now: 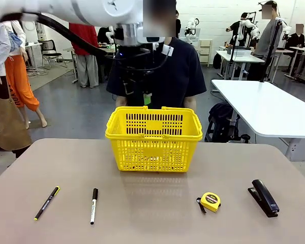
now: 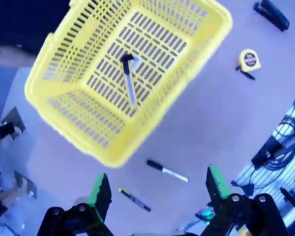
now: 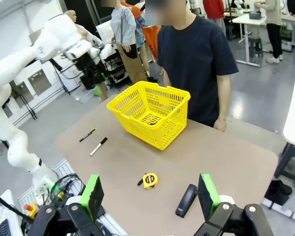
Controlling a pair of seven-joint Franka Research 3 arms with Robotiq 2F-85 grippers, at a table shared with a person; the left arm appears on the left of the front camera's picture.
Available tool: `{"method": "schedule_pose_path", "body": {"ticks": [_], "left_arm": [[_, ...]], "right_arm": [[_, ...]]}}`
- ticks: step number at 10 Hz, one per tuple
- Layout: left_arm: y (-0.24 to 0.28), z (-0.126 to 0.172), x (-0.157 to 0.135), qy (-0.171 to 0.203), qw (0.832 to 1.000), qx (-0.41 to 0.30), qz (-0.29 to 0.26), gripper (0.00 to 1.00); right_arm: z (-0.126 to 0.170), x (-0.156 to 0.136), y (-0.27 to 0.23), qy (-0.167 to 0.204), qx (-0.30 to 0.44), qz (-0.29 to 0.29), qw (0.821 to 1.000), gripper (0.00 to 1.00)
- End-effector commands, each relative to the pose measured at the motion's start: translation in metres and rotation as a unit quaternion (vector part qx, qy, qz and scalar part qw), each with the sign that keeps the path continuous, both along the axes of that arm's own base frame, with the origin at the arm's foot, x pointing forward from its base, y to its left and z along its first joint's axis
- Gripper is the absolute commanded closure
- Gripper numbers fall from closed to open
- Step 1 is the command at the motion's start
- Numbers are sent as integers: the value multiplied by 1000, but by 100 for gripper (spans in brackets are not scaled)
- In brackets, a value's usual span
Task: Place the items the person wants into the basket.
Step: Pick up the item the person points to and place it in the Market Basket.
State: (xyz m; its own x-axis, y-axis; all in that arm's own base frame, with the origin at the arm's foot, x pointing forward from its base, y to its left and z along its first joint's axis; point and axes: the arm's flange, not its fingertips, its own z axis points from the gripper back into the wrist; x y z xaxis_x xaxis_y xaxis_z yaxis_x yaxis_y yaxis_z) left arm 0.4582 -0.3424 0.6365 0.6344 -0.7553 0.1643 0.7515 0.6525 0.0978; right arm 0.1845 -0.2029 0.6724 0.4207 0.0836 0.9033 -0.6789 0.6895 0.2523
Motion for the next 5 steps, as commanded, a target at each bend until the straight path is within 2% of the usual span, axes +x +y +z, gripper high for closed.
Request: {"method": "schedule_pose_path", "body": {"ticks": [1, 3, 5], "left_arm": [[37, -20, -57, -14, 1000, 12, 16, 0], [68, -35, -84, -26, 999, 34, 23, 0], [92, -45, -94, -28, 998, 40, 26, 0]], "right_arm": [[0, 1, 1, -7, 5, 9, 1000, 0], [0, 1, 1, -7, 5, 9, 1000, 0], [0, 1, 1, -7, 5, 9, 1000, 0]]}}
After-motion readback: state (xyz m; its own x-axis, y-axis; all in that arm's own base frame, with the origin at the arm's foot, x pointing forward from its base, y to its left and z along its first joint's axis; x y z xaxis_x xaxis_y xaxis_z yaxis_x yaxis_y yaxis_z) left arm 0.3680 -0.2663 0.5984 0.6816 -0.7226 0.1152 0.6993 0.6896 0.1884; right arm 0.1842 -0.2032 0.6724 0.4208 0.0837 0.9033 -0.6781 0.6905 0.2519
